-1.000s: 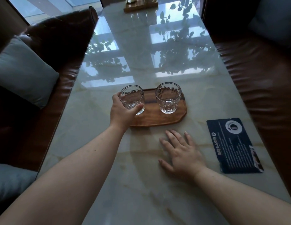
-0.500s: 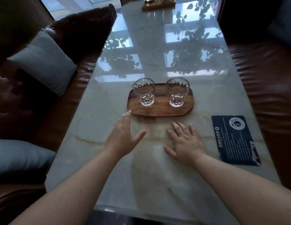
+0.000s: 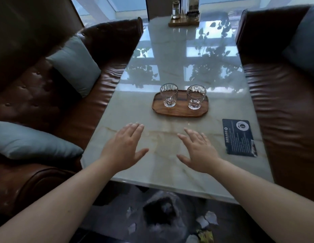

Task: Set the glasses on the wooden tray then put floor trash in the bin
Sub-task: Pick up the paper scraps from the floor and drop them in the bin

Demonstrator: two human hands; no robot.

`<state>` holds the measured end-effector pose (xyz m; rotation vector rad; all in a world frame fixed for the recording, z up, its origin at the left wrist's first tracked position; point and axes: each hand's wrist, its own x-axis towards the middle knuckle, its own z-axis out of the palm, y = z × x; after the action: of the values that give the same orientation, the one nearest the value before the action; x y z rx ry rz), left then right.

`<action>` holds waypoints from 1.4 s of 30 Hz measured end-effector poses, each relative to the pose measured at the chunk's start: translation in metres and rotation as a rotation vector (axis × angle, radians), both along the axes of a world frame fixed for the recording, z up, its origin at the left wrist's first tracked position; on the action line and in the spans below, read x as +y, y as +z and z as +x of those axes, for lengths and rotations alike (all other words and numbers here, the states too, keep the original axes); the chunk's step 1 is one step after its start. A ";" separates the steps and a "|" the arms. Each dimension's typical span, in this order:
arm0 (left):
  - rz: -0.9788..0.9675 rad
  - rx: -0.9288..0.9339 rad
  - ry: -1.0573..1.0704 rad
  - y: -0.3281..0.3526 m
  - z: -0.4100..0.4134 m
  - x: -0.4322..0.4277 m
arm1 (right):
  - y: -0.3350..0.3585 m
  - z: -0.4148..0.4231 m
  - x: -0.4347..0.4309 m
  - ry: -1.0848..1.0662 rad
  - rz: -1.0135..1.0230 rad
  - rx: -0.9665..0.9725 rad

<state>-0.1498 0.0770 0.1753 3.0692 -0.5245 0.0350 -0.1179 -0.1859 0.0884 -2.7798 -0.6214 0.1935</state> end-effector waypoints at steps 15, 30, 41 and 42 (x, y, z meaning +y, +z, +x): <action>-0.001 -0.165 -0.185 0.074 -0.172 0.076 | 0.142 -0.202 0.076 -0.033 -0.075 -0.274; -0.038 -0.013 -0.244 0.001 -0.240 0.049 | 0.058 -0.315 0.033 -0.175 -0.046 -0.069; -0.054 0.184 -0.161 -0.122 -0.247 -0.017 | -0.069 -0.311 -0.048 -0.222 -0.029 0.145; -0.070 0.195 -0.171 -0.138 -0.246 -0.026 | -0.083 -0.313 -0.057 -0.248 -0.031 0.163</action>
<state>-0.3957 0.0514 0.0371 2.9047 -0.7520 -0.2412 -0.4306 -0.2426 0.0056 -2.8021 -0.2334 0.3739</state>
